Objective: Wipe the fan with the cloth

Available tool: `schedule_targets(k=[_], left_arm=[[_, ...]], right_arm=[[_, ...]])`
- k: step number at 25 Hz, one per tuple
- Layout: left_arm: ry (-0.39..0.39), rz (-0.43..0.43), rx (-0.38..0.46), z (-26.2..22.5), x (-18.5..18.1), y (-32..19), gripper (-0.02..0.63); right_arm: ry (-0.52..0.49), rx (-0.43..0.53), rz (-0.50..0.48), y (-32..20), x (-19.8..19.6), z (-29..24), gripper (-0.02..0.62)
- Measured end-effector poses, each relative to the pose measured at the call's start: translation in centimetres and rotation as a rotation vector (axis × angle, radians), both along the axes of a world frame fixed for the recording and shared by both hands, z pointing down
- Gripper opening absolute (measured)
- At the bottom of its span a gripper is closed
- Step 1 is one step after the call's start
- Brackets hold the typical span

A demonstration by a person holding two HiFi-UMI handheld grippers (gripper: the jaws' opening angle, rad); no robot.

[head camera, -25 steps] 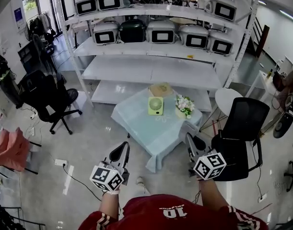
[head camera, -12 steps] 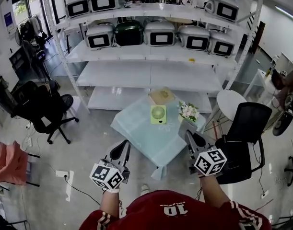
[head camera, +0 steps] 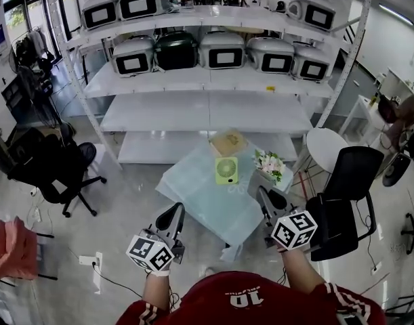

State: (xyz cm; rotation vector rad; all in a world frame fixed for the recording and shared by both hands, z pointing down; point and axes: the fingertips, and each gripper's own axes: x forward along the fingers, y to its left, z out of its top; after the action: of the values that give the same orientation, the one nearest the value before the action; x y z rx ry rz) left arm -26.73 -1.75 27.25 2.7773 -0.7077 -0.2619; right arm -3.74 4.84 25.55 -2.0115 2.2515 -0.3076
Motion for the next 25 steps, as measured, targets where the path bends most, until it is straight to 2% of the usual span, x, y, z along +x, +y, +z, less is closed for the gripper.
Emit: schedule_targets(k=[9, 15, 20, 25], left_arm=[[0.001, 0.048, -0.011, 1.0, 1.2, -2.3, 0.003], [-0.029, 0.085, -0.013, 1.8, 2.6, -2.7, 0.003], [-0.022, 0.071, -0.046, 2.5, 3.2, -2.8, 0.003], [-0.044, 0.035, -0.024, 2.5, 4.7, -3.6, 0.003]], right_arm=[[0.015, -0.022, 0.032, -1.2, 0.1, 0.8, 0.021], [0.0, -0.032, 0.037, -1.8, 0.8, 1.3, 0.021], [0.004, -0.038, 0.007, -3.1, 1.1, 1.7, 0.021], [-0.013, -0.023, -0.049, -6.1, 1.5, 2.0, 0.021]])
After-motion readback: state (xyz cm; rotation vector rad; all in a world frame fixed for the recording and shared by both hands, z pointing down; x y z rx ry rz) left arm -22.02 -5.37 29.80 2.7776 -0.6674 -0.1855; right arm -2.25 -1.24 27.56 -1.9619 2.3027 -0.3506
